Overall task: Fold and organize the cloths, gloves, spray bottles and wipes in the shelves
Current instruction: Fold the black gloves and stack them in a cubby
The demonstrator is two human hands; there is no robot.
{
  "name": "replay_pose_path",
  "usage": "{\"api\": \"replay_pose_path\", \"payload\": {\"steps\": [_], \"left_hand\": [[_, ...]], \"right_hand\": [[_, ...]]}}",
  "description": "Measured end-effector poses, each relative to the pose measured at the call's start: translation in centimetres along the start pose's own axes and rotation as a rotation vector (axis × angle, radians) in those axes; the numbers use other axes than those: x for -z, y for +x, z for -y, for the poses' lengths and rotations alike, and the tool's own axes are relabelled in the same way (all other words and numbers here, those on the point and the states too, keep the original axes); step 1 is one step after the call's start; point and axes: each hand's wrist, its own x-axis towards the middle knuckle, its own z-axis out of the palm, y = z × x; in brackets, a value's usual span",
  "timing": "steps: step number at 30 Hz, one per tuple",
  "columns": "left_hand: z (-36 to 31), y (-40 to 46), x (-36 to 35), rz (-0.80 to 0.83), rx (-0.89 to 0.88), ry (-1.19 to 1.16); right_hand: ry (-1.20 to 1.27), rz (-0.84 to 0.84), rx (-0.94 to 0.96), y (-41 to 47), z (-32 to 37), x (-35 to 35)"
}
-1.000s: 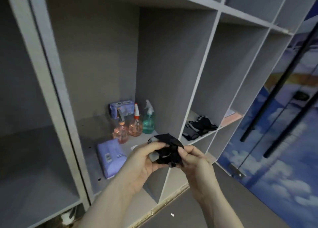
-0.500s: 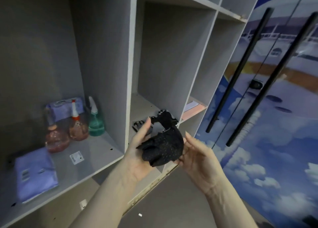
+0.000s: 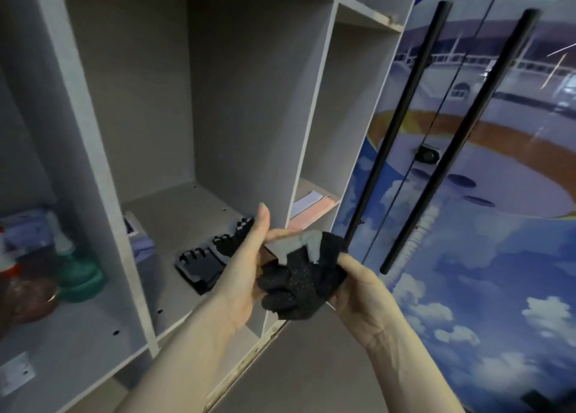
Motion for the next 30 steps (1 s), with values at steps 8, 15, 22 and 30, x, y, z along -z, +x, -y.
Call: {"api": "replay_pose_path", "payload": {"steps": [8, 15, 22, 30], "left_hand": [[-3.0, 10.7, -1.7, -0.117, -0.108, 0.185], [-4.6, 18.3, -1.9, -0.058, -0.084, 0.115], [-3.8, 24.2, -2.9, -0.192, -0.088, 0.180], [-1.9, 30.6, -6.2, -0.264, -0.059, 0.218]], "right_hand": [[0.063, 0.141, 0.000, 8.5, 6.3, 1.5], [0.055, 0.070, 0.063, 15.7, 9.0, 5.2], [-0.205, -0.050, 0.125, 21.7, 9.9, 8.1], [-0.522, 0.402, -0.091, 29.7, 14.8, 14.7]]}}
